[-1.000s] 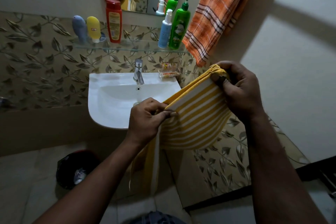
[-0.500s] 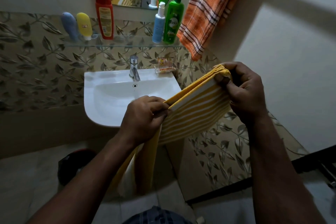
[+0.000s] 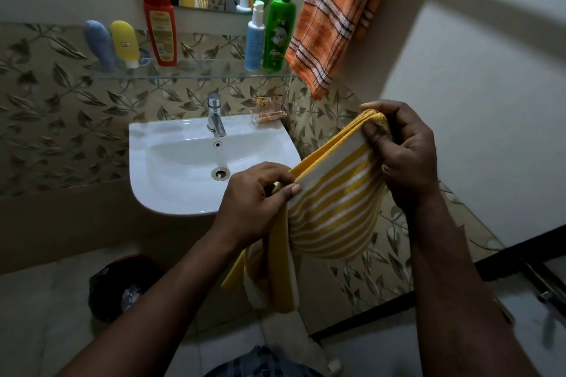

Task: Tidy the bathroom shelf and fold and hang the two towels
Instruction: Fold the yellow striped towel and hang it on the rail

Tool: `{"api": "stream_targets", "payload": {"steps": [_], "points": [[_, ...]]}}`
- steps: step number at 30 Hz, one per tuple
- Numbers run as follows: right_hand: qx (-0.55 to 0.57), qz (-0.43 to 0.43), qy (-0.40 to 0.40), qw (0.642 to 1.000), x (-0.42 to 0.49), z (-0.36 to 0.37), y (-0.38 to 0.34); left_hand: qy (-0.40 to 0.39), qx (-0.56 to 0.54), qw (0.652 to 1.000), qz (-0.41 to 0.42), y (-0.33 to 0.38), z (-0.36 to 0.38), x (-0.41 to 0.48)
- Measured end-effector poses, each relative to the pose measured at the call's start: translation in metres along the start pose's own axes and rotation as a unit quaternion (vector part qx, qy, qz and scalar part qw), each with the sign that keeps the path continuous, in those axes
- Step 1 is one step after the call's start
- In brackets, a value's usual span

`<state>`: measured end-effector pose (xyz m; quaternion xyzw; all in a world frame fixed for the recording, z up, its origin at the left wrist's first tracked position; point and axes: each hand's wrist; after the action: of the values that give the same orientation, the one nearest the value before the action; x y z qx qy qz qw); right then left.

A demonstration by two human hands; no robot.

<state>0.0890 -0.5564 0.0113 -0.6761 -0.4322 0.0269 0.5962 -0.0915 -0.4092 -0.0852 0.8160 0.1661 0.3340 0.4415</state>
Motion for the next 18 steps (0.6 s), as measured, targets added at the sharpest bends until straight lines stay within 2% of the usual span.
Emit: {"api": "stream_targets", "payload": {"steps": [6,13,18], "points": [[-0.080,-0.054,-0.040,0.995,-0.003,-0.001,-0.021,0.002,-0.003,0.999,-0.035,0.013,0.019,-0.004],[-0.131,-0.075,-0.013,0.988,-0.006,-0.006,-0.033,0.076,-0.009,0.996,0.053,0.028,0.036,0.003],[-0.145,-0.074,-0.003,0.987,-0.005,-0.010,-0.038,0.076,-0.007,0.988,0.136,0.030,0.038,0.006]]}}
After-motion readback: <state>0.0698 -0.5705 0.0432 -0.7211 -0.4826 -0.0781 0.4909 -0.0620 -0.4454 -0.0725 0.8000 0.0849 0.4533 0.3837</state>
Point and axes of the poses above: each hand's wrist, its own x-axis towards the middle knuckle, its own z-axis out of the palm, y = z × x, and after that the axes turned 1 degree about x, right-handed
